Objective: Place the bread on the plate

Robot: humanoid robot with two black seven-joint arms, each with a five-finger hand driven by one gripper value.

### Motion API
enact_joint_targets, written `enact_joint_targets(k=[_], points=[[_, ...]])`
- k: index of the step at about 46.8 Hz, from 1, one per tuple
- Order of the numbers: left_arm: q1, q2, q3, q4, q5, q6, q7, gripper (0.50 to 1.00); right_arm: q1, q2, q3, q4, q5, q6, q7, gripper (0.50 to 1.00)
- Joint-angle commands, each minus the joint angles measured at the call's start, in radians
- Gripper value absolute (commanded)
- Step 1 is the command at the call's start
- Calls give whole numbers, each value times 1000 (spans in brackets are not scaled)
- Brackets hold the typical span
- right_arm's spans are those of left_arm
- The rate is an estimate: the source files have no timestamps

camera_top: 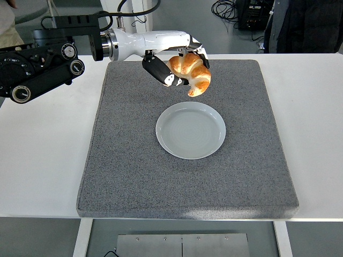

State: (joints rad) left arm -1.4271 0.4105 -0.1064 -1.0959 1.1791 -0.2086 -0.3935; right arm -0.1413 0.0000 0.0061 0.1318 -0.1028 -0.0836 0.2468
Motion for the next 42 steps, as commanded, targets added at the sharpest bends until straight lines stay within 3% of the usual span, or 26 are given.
enact_joint_targets(k=[1,10,21,42], points=[[2,-25,2,2,13,0,1,500,0,0,0,0,0,1,0,1000],[13,-94,54,51,83,12,-1,500,-1,0,0,0,0,1,0,1000],[31,-162,163,97,82,98,-4,500,0,0,0,0,0,1,0,1000],[143,-282,168,232,83,144,-4,500,-1,0,0,0,0,1,0,1000]])
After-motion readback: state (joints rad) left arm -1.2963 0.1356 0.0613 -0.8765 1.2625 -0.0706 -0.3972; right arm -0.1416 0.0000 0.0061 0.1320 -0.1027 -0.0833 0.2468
